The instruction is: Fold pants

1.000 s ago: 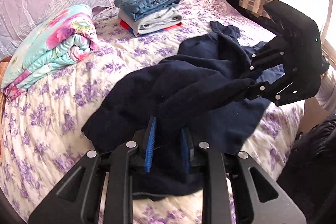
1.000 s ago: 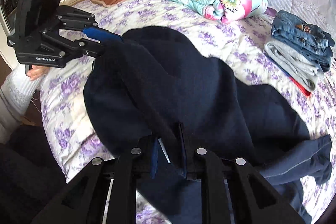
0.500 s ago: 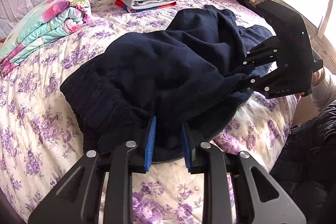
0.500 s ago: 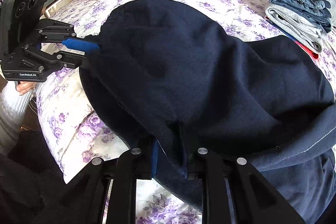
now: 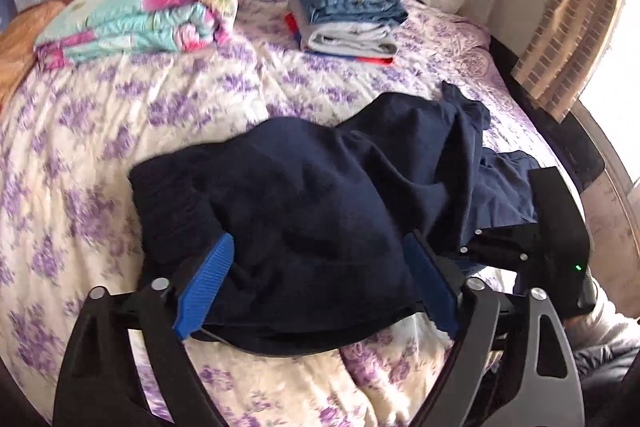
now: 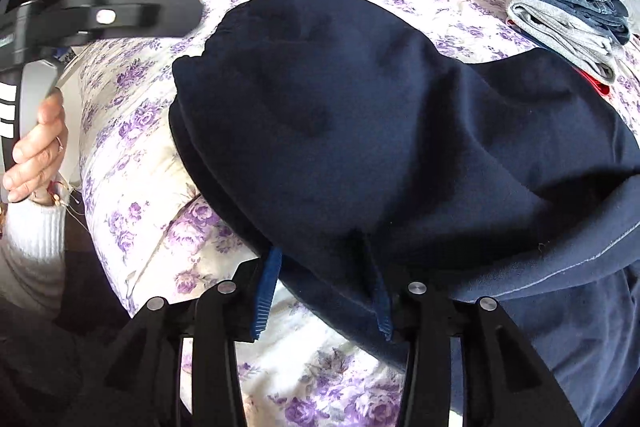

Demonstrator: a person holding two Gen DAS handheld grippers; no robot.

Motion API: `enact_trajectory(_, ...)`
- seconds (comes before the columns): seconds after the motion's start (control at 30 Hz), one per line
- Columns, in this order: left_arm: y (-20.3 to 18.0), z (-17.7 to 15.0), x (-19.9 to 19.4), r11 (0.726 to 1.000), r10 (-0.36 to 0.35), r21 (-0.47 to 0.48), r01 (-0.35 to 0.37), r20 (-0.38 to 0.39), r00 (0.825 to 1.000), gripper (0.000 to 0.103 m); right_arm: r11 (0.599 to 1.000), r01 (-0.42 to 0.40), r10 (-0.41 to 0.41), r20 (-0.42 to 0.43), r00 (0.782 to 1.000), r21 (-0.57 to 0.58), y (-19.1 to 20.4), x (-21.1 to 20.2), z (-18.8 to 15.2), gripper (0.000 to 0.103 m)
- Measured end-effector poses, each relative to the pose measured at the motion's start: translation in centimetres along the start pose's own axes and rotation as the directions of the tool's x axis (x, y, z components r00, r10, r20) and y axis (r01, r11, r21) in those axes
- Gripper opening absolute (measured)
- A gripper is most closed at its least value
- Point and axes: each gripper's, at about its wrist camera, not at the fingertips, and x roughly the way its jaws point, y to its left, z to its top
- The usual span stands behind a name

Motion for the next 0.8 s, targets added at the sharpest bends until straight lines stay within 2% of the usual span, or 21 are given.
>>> enact_trajectory(0.03,0.0,-0.5,1.4,0.999,-0.026,-0.036,0.024,-0.043,0.999,0.061,1.0,-0.007,0.007,-0.005,1.0,-0.004,0.0,-0.2,-0.3,0.049)
enact_trajectory(0.07,0.1,-1.2,3.0,0.997,-0.036,-0.066,0.03,-0.1,0.994,0.045,1.0,-0.019,0.019,-0.012,1.0,0.0,-0.1,-0.3,-0.6,0.049)
enact_trajectory(0.1,0.3,-2.2,4.4,0.996,-0.019,-0.088,0.006,-0.15,0.988,0.029,1.0,-0.022,0.022,-0.018,1.0,0.007,-0.2,-0.6,-0.7,0.049)
enact_trajectory(0.13,0.7,-3.1,5.4,0.994,0.023,-0.104,-0.041,-0.176,0.984,0.02,0.999,-0.031,0.031,-0.019,0.999,0.016,-0.4,-1.1,-0.7,0.049)
enact_trajectory(0.17,0.9,-3.8,5.7,0.991,0.049,-0.114,-0.068,-0.167,0.985,0.012,0.998,-0.054,0.055,-0.007,0.998,0.03,-0.8,-1.7,-0.6,0.047)
enact_trajectory(0.23,1.3,-4.6,5.2,0.989,0.026,-0.142,-0.047,-0.149,0.989,0.011,0.989,-0.133,0.13,0.048,0.99,0.061,-1.7,-3.2,0.1,0.029)
enact_trajectory(0.3,1.8,-4.8,4.9,0.984,0.01,-0.172,-0.036,-0.152,0.988,0.007,0.992,-0.115,0.109,0.087,0.99,0.061,-1.9,-3.3,1.1,0.022)
enact_trajectory(0.37,1.9,-4.9,4.9,0.984,0.005,-0.175,-0.032,-0.151,0.989,0.007,0.994,-0.09,0.086,0.066,0.994,0.068,-2.0,-1.9,2.0,0.021)
enact_trajectory(0.47,1.3,-4.9,5.0,0.988,0.047,-0.137,-0.067,-0.149,0.988,0.007,0.991,-0.092,0.099,-0.06,0.993,0.101,-1.9,2.0,1.9,0.022)
enact_trajectory(0.53,0.7,-5.1,5.0,0.99,0.078,-0.108,-0.093,-0.136,0.988,0.006,0.993,-0.071,0.076,-0.058,0.995,0.093,-1.2,2.4,2.2,0.022)
enact_trajectory(0.57,0.6,-5.2,5.0,0.99,0.087,-0.097,-0.1,-0.13,0.988,0.006,0.992,-0.071,0.08,-0.083,0.993,0.102,-1.3,2.3,2.7,0.022)
enact_trajectory(0.63,0.5,-5.2,5.0,0.99,0.095,-0.089,-0.107,-0.122,0.988,0.006,0.982,-0.097,0.121,-0.147,0.982,0.16,-2.7,1.4,4.3,0.032)
enact_trajectory(0.67,0.4,-5.2,4.9,0.991,0.099,-0.081,-0.109,-0.121,0.988,0.006,0.979,-0.094,0.121,-0.142,0.982,0.183,-4.0,0.3,5.5,0.035)
enact_trajectory(0.7,0.5,-5.2,4.9,0.991,0.098,-0.079,-0.108,-0.122,0.988,0.006,0.977,-0.057,0.082,-0.112,0.99,0.204,-5.7,-1.4,6.8,0.048)
enact_trajectory(0.73,0.6,-5.2,4.9,0.991,0.095,-0.079,-0.105,-0.122,0.988,0.006,0.973,0.002,0.018,-0.087,0.996,0.233,-7.7,-3.1,8.2,0.068)
enact_trajectory(0.8,0.8,-5.2,5.0,0.992,0.083,-0.083,-0.093,-0.121,0.989,0.006,0.939,0.152,-0.137,-0.072,0.988,0.309,-13.0,-6.1,10.9,0.076)
